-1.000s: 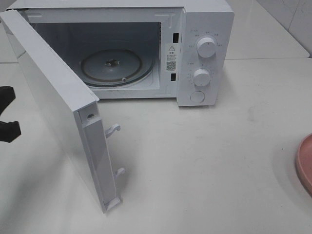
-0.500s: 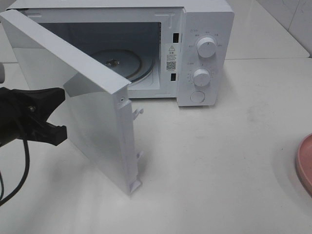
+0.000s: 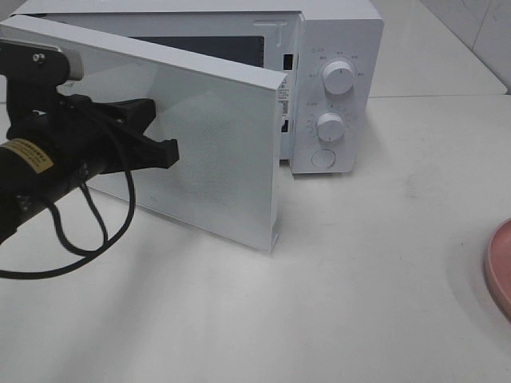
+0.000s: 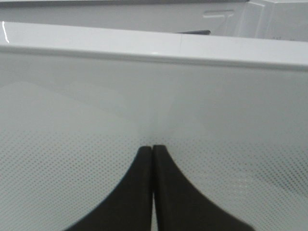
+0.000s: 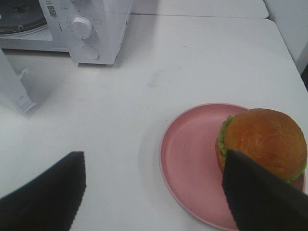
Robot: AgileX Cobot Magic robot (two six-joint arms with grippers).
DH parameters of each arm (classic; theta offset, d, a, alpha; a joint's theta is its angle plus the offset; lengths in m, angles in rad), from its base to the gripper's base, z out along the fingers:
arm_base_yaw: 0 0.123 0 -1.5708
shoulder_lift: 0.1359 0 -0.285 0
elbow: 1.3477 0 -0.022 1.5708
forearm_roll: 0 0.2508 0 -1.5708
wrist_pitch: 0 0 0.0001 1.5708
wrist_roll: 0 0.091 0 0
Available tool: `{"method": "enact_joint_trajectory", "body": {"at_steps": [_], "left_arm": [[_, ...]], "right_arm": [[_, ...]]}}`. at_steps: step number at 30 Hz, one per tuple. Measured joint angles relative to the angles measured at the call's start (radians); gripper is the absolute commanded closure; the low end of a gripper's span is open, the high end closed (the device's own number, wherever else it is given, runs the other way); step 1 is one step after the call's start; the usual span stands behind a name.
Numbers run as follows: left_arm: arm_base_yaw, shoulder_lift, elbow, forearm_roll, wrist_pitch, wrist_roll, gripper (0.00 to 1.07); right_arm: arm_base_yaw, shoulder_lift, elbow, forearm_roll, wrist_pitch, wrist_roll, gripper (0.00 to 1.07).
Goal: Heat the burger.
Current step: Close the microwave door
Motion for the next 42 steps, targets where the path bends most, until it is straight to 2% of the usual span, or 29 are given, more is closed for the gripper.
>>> {"method": "enact_joint_trajectory", "body": {"at_steps": [1,8,15,17,18,19,20,21,30,37,42], "left_arm": [[0.0,0.0,0.0,0.0,0.0,0.0,1.07],[-0.063,0.094,-0.134,-0.156,0.013,0.083,1.07],[-0.096,0.157,-0.227,-0.244,0.023,0.108,1.07],[-0.114,0.186,-0.276,-0.306,0.024,0.145,1.07],[-0.114,0.186,-0.276,-0.306,0.024,0.145,1.07],[-0.125,0.206,-0.31,-0.347,0.026,0.179,1.07],[-0.125,0.206,-0.31,-0.347,0.026,0.179,1.07],[-0.133,0.223,-0.349,-0.377,0.029,0.205,1.07],[-0.143,0.3,-0.481,-0.421,0.075,0.232,1.07],[-0.153,0.343,-0.536,-0.441,0.113,0.27,1.07],[-0.125,0.359,-0.584,-0.441,0.181,0.28,1.07]], "right_arm": [[0.0,0.0,0.0,0.0,0.0,0.0,0.31],[0.0,0.0,0.0,0.0,0.0,0.0,0.31],[0.0,0.0,0.0,0.0,0.0,0.0,0.31],[0.0,0.0,0.0,0.0,0.0,0.0,0.31],[0.0,0.0,0.0,0.0,0.0,0.0,0.31],[0.0,0.0,0.0,0.0,0.0,0.0,0.31],[0.0,0.0,0.0,0.0,0.0,0.0,0.31],[0.0,0.0,0.0,0.0,0.0,0.0,0.31],[0.0,0.0,0.0,0.0,0.0,-0.001,0.31],[0.0,0.0,0.0,0.0,0.0,-0.001,0.31],[0.0,0.0,0.0,0.0,0.0,-0.001,0.31]]}}
